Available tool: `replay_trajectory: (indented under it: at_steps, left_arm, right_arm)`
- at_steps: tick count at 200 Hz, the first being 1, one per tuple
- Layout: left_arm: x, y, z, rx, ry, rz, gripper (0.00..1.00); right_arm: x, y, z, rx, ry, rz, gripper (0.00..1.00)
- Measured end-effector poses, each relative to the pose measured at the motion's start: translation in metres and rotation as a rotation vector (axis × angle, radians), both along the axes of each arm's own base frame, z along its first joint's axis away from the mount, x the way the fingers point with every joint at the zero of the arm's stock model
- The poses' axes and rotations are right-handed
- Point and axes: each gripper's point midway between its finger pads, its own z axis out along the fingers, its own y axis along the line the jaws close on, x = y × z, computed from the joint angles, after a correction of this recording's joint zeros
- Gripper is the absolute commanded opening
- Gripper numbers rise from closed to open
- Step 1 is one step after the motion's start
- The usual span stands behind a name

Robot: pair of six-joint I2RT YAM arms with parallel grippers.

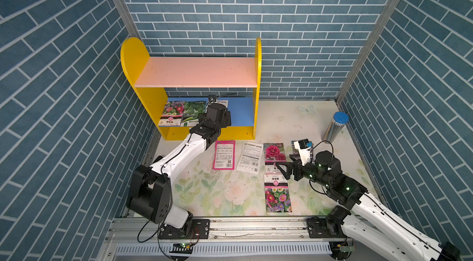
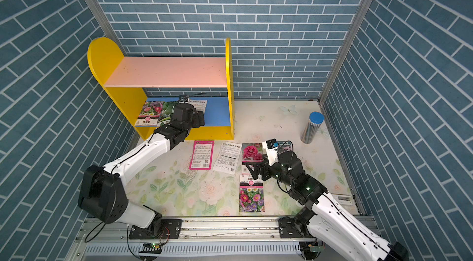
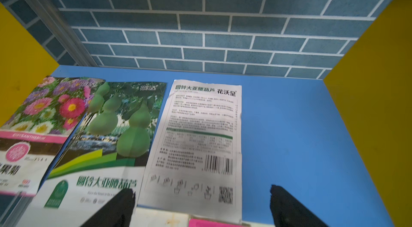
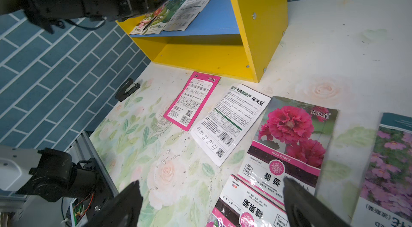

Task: Take the seed bag off the shelf
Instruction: Move the seed packet to the shelf.

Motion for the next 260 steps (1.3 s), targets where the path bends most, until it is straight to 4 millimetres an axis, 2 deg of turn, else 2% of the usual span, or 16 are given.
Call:
replay_trajectory:
  at_steps: [65,119,163,197,241,260]
  left_arm:
    - [0.052,-0.015,-0.026,0.016,0.040,-0.048,0.90]
    - [0.073,-0.014,-0.052,0.031,0.084,-0.038,0.89]
    - [0.070,-0.015,-0.060,-0.017,0.091,-0.025,0.87]
    - [0.057,-0.020,-0.057,-0.100,0.084,-0.028,0.87]
    - [0.040,-0.039,-0.054,-0.170,0.088,-0.046,0.87]
    - [0.037,-0.046,-0.053,-0.191,0.091,-0.054,0.91]
  right_arm:
    - [-0.002,0.002,0.020,0.020,-0.075,0.033,1.00]
    - [0.000,0.001,0.020,0.013,-0.084,0.024,1.00]
    - [0.001,-0.001,0.018,0.004,-0.080,0.013,1.00]
    - [0.000,-0.003,0.020,0.006,-0.088,0.004,1.00]
    - [0.000,-0.005,0.024,0.014,-0.101,-0.003,1.00]
    - [0.000,-0.006,0.025,0.017,-0.105,-0.004,1.00]
